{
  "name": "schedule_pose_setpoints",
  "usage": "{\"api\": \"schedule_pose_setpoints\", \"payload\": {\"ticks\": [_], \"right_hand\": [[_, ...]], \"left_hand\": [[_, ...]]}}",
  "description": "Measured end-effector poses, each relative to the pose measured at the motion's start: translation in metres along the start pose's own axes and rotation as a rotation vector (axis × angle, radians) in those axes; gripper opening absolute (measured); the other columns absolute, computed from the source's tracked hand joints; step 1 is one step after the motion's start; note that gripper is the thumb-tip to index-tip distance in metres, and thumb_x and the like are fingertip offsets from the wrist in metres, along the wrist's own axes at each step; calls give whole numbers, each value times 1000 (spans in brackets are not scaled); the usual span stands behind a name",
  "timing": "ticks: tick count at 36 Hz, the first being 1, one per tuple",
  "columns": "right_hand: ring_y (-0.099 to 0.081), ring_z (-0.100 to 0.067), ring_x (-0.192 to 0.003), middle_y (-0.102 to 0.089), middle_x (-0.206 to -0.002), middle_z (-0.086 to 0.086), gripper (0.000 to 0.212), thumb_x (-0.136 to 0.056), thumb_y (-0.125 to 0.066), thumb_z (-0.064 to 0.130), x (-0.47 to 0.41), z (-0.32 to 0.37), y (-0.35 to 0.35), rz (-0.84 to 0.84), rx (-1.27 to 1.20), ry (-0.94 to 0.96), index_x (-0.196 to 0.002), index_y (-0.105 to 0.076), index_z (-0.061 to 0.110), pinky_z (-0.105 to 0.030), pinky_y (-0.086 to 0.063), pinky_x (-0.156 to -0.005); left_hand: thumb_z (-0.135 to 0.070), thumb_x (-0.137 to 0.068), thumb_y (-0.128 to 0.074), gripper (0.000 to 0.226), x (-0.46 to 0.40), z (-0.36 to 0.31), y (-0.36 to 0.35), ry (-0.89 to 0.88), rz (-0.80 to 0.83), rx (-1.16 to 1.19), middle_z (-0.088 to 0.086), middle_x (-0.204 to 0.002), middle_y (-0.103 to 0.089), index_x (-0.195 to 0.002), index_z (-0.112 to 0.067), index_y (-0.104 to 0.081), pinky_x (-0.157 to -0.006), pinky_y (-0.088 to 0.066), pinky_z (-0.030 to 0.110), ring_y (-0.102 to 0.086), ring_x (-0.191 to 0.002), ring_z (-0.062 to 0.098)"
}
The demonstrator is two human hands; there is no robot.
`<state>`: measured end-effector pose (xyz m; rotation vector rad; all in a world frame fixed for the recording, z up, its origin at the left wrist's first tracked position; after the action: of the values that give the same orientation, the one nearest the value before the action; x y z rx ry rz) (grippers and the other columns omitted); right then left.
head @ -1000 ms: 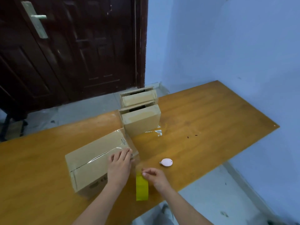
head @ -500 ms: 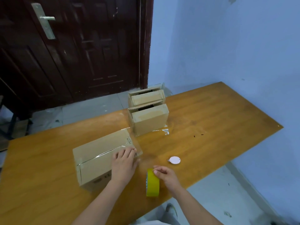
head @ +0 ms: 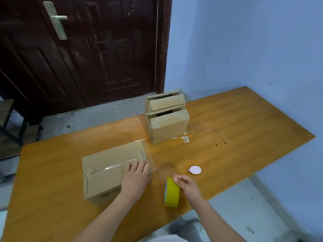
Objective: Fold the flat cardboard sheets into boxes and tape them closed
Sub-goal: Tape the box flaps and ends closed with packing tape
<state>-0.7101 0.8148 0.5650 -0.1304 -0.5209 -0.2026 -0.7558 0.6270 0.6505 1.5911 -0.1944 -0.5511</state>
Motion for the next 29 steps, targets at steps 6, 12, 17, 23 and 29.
{"api": "schedule_pose_setpoints", "payload": {"ticks": [6, 12, 17, 23, 29], "right_hand": [[-61, -13, -95, -66, -104, 2, 5, -85, -64, 4, 1, 0, 1, -4, 8, -1, -80, -65, 4, -26, -47, -88], [-61, -14, -96, -65, -105, 0, 9, -85, -64, 3, 0, 0, 1, -4, -1, -7, -77, -65, 6, -28, -46, -89], [-61, -13, -98, -66, -108, 2, 7, -85, -65, 6, 1, -1, 2, 8, 28, -14, -78, -66, 7, -30, -46, -91], [-61, -13, -98, -66, -108, 3, 5, -85, -65, 6, -3, -3, 2, 2, 22, -25, -79, -66, 5, -30, -46, -92], [-60, -16, -102, -66, -109, 3, 3, -84, -66, 9, -6, -4, 3, -3, 50, -48, -82, -66, 9, -33, -46, -95]], "left_hand": [[-58, -76, -65, 46, -12, 23, 14, 262, 49, 474, -8, -96, -50, -101, -21, -56, -80, -46, 34, -52, -91, 16], [-46, -86, -60, 75, -52, 51, 25, 555, 77, 527, 9, -148, -29, -144, -10, -28, -112, -21, 39, -23, -139, 26], [-52, -83, -55, 83, -74, 61, -12, 568, 366, 327, 12, -151, -24, -144, -7, -22, -118, -4, 43, -16, -141, 28], [-47, -83, -54, 53, -87, 68, -18, 586, 278, 222, 7, -127, -53, -121, -12, -46, -106, -26, 41, -44, -121, 26], [-40, -89, -47, 29, -92, 72, -19, 648, 248, 220, 6, -113, -59, -103, -15, -49, -86, -31, 38, -48, -110, 27]]}}
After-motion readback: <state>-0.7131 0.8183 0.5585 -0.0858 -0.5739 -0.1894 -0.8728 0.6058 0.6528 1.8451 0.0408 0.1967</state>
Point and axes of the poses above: each hand's wrist, its own x-axis away from the middle knuckle, its own y-axis out of the back of the hand, z = x × y, the point moved 7 cm from there along -x, towards the middle knuckle
